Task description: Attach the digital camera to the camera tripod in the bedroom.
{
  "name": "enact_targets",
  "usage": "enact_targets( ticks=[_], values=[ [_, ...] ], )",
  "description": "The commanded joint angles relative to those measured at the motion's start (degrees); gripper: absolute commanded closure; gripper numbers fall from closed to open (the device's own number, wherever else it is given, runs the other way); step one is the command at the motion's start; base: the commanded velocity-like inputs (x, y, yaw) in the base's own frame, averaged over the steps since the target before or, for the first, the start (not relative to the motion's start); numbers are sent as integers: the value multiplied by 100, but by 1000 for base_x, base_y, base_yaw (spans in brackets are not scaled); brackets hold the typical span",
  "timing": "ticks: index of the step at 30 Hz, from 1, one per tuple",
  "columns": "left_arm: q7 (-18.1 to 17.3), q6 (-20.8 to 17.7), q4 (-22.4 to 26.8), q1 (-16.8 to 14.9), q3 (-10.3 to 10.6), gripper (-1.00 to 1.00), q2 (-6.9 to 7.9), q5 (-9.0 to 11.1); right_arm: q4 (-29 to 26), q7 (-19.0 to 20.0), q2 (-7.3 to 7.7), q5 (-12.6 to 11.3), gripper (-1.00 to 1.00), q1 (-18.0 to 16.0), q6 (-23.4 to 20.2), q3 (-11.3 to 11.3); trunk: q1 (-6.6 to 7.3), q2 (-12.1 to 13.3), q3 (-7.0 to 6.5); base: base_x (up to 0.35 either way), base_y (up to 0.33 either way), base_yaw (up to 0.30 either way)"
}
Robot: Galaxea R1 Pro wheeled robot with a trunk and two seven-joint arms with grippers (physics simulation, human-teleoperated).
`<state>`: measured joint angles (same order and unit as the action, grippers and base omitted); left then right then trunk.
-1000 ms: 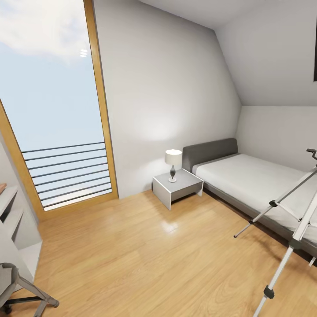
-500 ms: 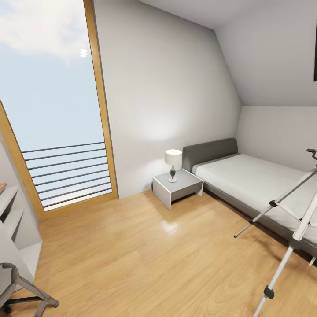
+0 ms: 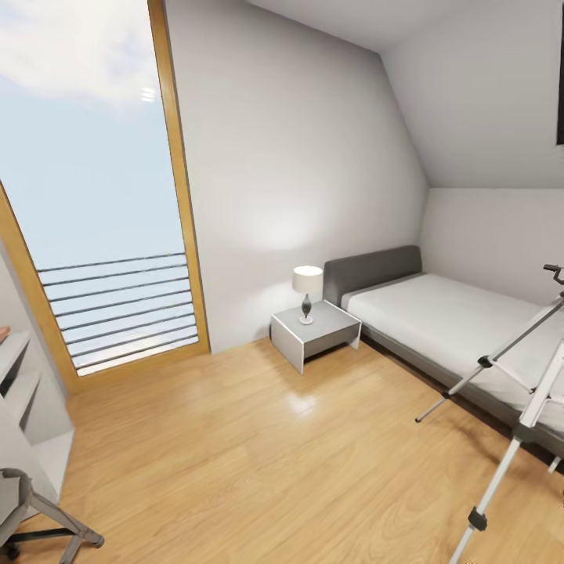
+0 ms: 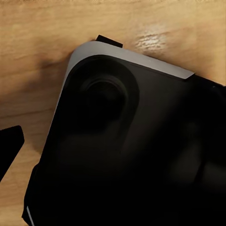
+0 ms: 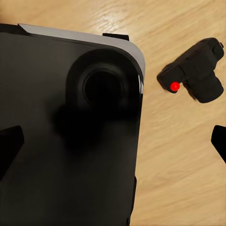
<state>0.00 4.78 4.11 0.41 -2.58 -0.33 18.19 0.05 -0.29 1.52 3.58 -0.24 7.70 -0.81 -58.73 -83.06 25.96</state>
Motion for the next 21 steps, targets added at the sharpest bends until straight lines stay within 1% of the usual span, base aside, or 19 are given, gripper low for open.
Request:
enact_targets(
  ticks=[1,7,16,21],
  values=[
    [0,7,11,3,-23,-100,-2,15,3,-4,0,35,-100,-2,11,-3,0,-2,4,0,0,-115],
    [0,6,16,3,-23,-100,-2,17,3,-6,-2,30,-100,-2,-7,1,0,-2,4,0,0,-189],
    [0,7,19,3,-23,-100,-1,17,3,-2,-2,29,-100,-2,-14,1,0,-2,4,0,0,-235],
    [0,6,19,3,-23,-100,-2,17,3,1,-2,29,-100,-2,-14,-1,0,-2,4,0,112,-211]
  ],
)
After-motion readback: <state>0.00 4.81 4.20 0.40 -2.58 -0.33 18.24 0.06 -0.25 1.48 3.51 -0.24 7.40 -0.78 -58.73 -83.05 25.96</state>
